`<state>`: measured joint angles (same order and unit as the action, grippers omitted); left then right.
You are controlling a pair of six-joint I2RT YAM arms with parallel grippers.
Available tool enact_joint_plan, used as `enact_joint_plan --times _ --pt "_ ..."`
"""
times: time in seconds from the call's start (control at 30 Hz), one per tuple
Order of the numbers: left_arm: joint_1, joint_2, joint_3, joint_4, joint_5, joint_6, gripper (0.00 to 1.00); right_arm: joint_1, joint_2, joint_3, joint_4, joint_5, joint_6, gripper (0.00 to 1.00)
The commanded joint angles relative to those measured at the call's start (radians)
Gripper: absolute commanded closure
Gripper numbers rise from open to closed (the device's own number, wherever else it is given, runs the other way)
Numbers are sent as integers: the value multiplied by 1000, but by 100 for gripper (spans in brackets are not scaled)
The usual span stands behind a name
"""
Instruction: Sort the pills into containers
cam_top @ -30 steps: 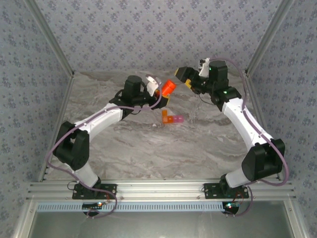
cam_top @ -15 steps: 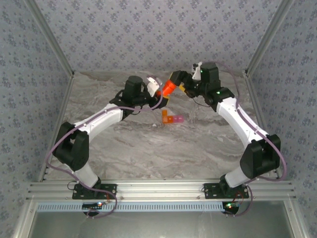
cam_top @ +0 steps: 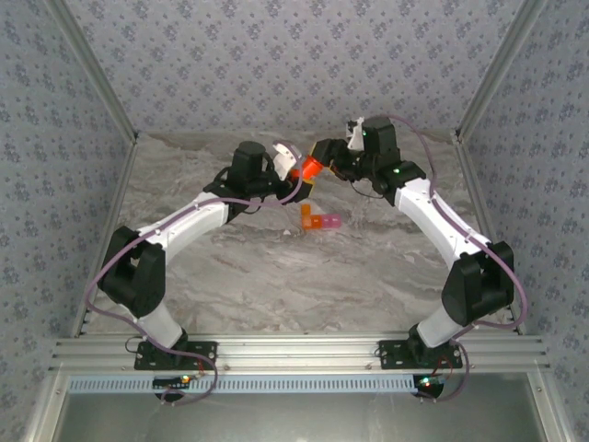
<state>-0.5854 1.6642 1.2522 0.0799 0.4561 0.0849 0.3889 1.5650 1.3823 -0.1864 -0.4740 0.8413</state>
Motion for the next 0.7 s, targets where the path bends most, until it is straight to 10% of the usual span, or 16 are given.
enact_joint_plan --times 0.0,0.43,0.67 --pt "-5 -30 13 53 51 -20 100 -12 -21 -30 111 -89 -71 51" --pt "45 -35 -22 200 216 -214 100 -76 -67 -213 517 -294 -49 44" --pt "44 -43 -15 120 168 -139 100 -109 -111 -146 398 -293 -92 9"
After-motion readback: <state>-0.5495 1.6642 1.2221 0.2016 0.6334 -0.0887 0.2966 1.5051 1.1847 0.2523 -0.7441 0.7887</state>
